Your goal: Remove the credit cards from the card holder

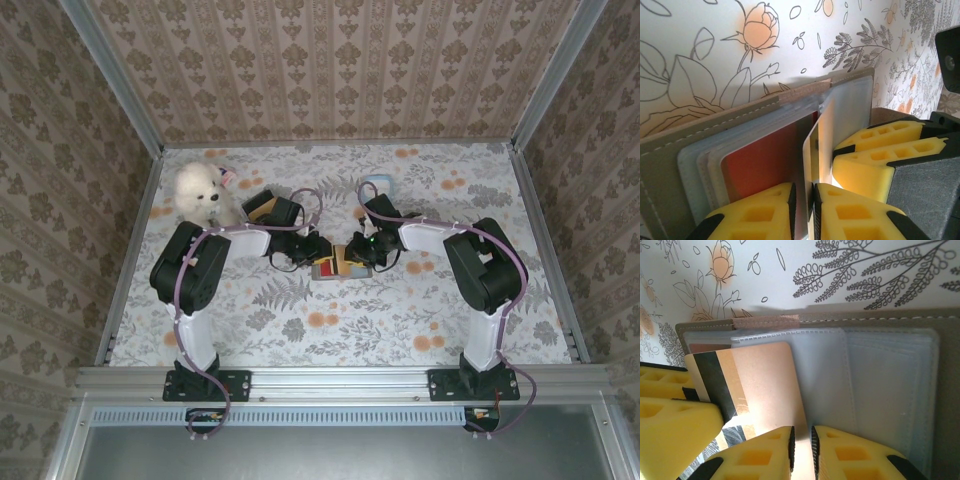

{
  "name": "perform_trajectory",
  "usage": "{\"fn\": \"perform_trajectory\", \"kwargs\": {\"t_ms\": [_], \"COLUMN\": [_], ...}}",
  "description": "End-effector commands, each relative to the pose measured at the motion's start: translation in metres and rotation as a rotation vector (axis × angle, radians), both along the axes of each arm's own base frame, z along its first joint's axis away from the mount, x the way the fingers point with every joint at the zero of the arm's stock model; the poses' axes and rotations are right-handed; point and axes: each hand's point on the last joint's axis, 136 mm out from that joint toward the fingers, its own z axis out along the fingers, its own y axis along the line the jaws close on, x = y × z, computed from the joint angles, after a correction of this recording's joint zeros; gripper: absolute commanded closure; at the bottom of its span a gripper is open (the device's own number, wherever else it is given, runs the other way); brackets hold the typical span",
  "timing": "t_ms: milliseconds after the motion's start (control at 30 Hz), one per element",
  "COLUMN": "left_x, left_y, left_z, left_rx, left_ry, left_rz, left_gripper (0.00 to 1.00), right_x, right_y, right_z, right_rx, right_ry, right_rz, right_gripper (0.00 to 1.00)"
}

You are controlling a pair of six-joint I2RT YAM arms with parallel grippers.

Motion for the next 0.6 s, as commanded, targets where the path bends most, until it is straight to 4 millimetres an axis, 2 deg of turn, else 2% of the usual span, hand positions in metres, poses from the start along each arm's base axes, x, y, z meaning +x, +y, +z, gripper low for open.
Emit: {"fn": "perform_trajectory", "kwargs": {"t_ms": [0, 167, 367, 500, 567], "left_x": [-0.001, 0.000, -0.004, -0.007, -0.010], "left_y": [0.000, 0.005, 0.023, 0.038, 0.047], "left_z": [0.001, 0.005, 0.015, 0.036, 0.049], "left_rx": [-0.022, -0.003, 0.070, 0.111, 0.149], "left_ry": [0.012, -0.005, -0.034, -0.086, -0.123], "left_rz": [0.003, 0.007, -0.005, -0.026, -0.050], "left_gripper": [0.84, 0.92, 1.00, 1.00, 1.00], "right_x": [-0.009, -0.009, -0.004, 0.001, 0.005], "right_y": [-0.001, -0.007, -0.018, -0.003, 0.006], "right_z": [-0.015, -0.015, -0.008, 0.017, 0.039], "right_rx": [-0.003, -0.033, -0.065, 0.039, 0.104], "right_ry": [0.048, 0.040, 0.021, -0.026, -0.070], "right_rz": [0.000, -0.010, -0.027, 0.004, 0.032], "right_gripper": [0.78, 0.78, 0.78, 0.75, 0.73]}}
